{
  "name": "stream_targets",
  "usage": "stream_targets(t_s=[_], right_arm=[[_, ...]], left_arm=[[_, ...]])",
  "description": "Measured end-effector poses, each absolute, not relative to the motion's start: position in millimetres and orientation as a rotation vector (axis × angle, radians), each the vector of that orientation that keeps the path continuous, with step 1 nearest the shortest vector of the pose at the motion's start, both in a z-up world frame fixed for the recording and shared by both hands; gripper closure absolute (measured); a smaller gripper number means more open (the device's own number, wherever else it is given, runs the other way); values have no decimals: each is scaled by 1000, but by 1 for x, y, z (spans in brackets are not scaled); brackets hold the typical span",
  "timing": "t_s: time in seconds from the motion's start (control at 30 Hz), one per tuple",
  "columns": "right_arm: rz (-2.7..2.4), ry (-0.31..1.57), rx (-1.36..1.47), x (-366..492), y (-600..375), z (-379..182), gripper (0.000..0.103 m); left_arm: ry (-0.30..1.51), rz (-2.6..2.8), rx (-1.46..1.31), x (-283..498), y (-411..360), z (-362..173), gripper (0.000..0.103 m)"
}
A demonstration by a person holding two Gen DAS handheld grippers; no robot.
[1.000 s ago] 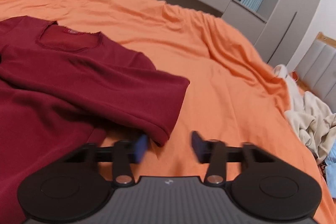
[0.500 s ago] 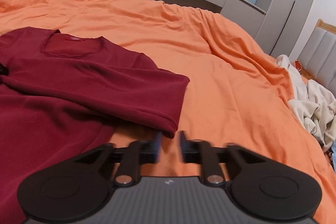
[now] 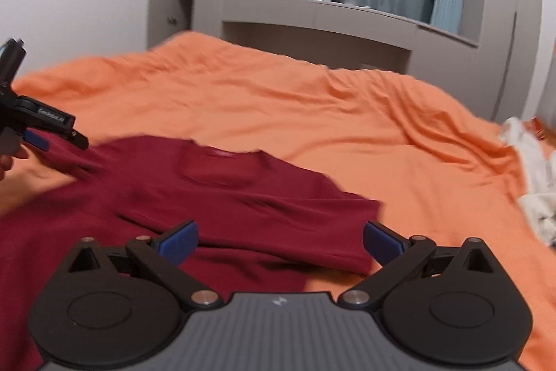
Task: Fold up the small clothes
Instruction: 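Close the left gripper on the cuff of the other sleeve, then lift the sleeve with the left gripper, fold it across the body, release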
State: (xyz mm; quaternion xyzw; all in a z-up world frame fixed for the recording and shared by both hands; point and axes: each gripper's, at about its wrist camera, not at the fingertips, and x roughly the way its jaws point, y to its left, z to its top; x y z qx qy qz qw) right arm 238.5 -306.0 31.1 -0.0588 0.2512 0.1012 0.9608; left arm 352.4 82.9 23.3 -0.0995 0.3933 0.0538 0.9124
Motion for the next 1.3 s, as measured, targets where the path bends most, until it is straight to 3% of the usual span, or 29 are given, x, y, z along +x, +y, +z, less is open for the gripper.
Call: stream_targets(t_s=[0.23, 0.5, 0.63, 0.7, 0.73, 0.77, 0.8, 1.03, 1.3], right_arm=[[227, 522, -134, 219, -252, 11, 0], [231, 613, -51, 197, -211, -5, 0], [228, 622, -62, 184, -197, -5, 0], [226, 621, -84, 181, -191, -4, 0], [220, 623, -88, 181, -190, -4, 0], [216, 626, -88, 180, -189, -4, 0], [211, 628, -86, 181, -189, -3, 0], [152, 640, -31, 181, -199, -4, 0], [119, 646, 107, 178, -227, -3, 0]], left_arm=[[761, 393, -191, 329, 212, 37, 0], [713, 602, -480, 321, 346, 4, 4], [672, 647, -611, 324, 371, -13, 22], [615, 670, -646, 324, 378, -16, 36], [575, 682, -654, 323, 379, -15, 52], [538, 690, -656, 323, 380, -13, 58], [521, 687, -650, 324, 379, -13, 59], [557, 693, -627, 343, 378, -12, 96], [440, 616, -490, 348, 344, 38, 99]])
